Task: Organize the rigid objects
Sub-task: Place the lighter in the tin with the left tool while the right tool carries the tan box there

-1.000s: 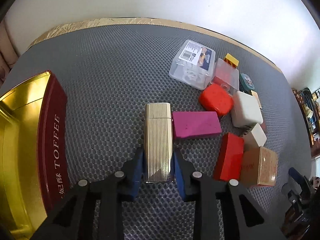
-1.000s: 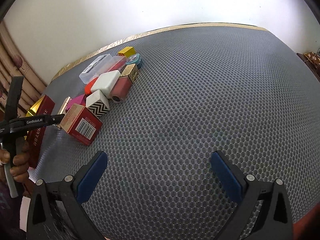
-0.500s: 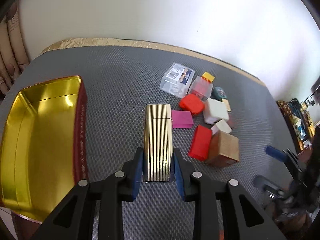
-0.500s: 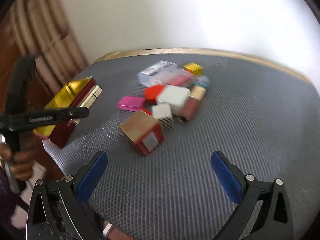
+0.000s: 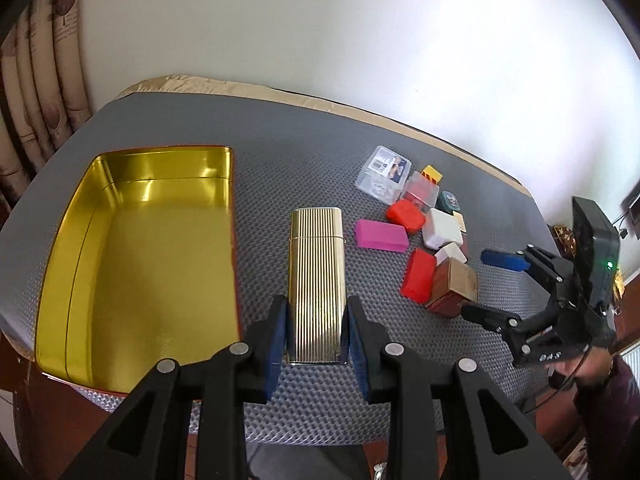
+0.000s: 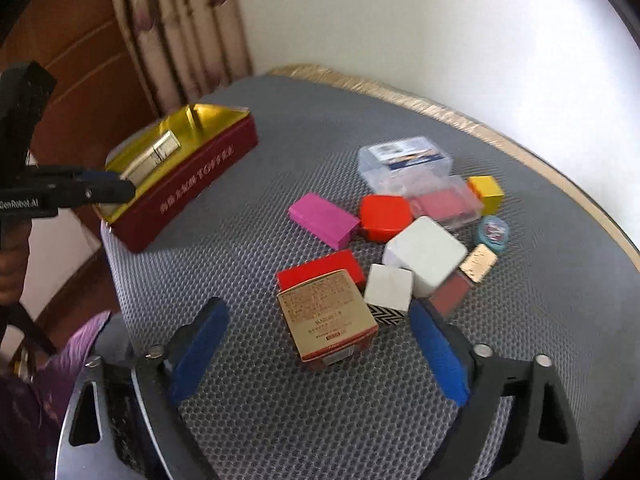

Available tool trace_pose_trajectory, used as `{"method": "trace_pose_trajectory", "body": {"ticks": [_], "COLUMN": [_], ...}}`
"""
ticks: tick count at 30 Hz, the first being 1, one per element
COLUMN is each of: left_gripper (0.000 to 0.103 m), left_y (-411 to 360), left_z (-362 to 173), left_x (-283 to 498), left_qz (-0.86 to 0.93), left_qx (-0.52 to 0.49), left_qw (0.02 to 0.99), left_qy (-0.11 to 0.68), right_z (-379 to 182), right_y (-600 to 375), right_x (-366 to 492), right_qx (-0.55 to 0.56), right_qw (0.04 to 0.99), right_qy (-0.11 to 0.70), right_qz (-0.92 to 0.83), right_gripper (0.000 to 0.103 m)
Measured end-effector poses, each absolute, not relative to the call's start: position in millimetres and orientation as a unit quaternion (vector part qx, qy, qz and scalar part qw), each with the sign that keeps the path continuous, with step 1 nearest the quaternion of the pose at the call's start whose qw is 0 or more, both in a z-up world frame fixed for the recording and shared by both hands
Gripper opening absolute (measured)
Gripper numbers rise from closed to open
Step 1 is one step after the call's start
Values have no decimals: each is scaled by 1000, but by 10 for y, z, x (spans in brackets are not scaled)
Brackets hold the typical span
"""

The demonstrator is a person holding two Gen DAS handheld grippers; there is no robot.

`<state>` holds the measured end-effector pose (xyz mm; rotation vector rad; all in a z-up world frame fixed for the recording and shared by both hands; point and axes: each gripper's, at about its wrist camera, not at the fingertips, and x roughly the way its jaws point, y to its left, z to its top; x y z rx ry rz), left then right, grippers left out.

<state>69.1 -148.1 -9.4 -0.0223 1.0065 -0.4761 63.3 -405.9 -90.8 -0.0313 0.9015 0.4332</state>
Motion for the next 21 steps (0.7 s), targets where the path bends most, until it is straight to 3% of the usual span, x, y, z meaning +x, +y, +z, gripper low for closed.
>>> {"method": "trace_pose_trajectory", "body": {"ticks": [4, 7, 8, 9, 21], "left_gripper": [29, 29, 29, 29, 29], "left_y": [-1382, -1326, -1317, -1306, -958], "left_z": [-61, -33, -31, -28, 191], "left_x": [695, 703, 706, 709, 878], "left_qz": [-221, -221, -219, -216, -167], "left_qx": [-17, -22, -23, -23, -17], "left_qw": [852, 852, 853, 854, 877], "left_qy": [474, 473, 473, 474, 450], "right_z": [-974, -1054, -1095, -1133, -734], "right_y": [-4013, -4005, -3996, -3987, -3966], "right_x": [735, 792, 814, 831, 659], "right_qx": [-35, -33, -33, -39, 25], "right_qw": [860, 843, 836, 831, 851], "right_qy": [459, 483, 492, 501, 463], "right_qz": [221, 237, 242, 238, 246], "right_gripper": [81, 57, 44, 41, 41]}}
